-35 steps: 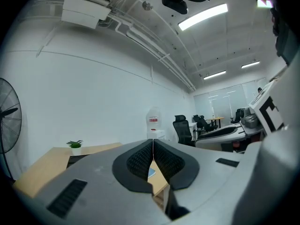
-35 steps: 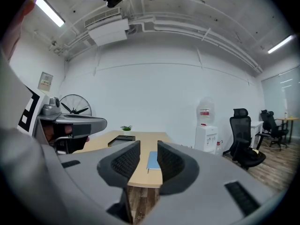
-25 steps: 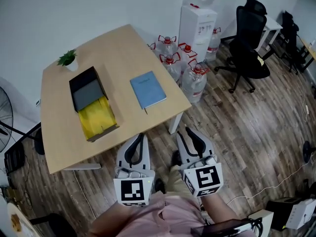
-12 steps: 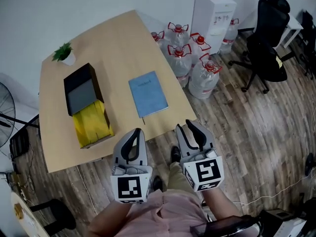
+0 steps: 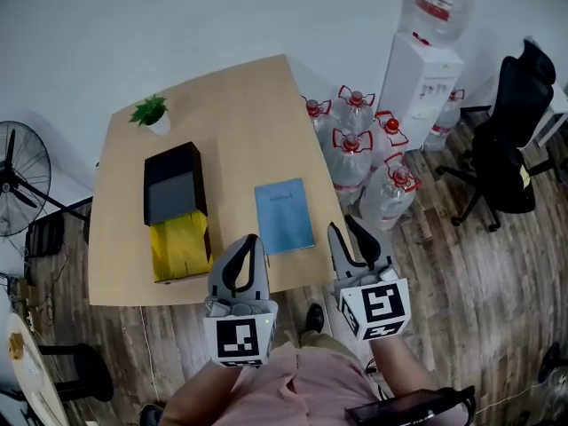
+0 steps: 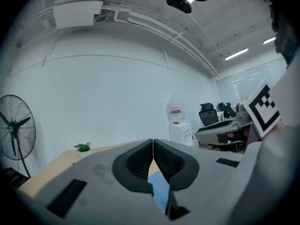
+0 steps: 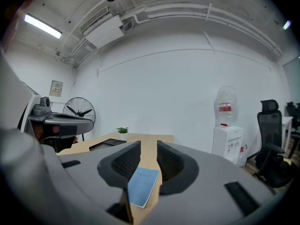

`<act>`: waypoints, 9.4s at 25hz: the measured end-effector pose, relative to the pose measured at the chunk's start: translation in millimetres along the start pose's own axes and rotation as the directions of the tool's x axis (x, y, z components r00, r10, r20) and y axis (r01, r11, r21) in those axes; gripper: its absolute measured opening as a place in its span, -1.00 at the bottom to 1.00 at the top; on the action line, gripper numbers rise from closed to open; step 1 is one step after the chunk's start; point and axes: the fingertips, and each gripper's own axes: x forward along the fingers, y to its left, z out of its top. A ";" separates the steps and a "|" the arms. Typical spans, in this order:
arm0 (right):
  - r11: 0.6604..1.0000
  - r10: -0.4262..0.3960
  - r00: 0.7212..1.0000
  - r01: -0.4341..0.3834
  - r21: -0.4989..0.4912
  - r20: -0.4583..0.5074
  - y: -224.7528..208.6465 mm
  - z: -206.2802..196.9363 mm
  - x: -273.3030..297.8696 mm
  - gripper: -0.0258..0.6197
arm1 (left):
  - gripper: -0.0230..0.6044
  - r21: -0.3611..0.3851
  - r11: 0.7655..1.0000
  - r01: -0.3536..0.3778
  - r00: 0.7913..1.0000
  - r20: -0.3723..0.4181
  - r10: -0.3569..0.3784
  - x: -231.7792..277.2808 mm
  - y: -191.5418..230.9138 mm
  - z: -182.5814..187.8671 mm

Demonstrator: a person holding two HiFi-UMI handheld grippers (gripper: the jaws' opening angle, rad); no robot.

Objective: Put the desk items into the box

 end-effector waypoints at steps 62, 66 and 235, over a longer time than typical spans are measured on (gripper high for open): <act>0.957 0.145 0.803 0.035 0.288 -0.578 9.2 -232.0 160.5 -0.25 | -0.88 -0.118 0.976 0.183 0.834 -0.507 -0.218 139.5 38.1 -272.9; 0.951 0.162 0.803 0.028 0.308 -0.573 17.6 -230.4 160.9 -0.27 | -0.89 -0.167 0.971 0.173 0.826 -0.513 -0.235 139.7 38.8 -274.6; 0.908 0.336 0.802 -0.136 0.396 -0.494 322.9 -197.9 156.9 -0.34 | -0.89 -0.046 0.987 -0.156 0.944 -0.300 0.135 -115.7 286.4 -209.0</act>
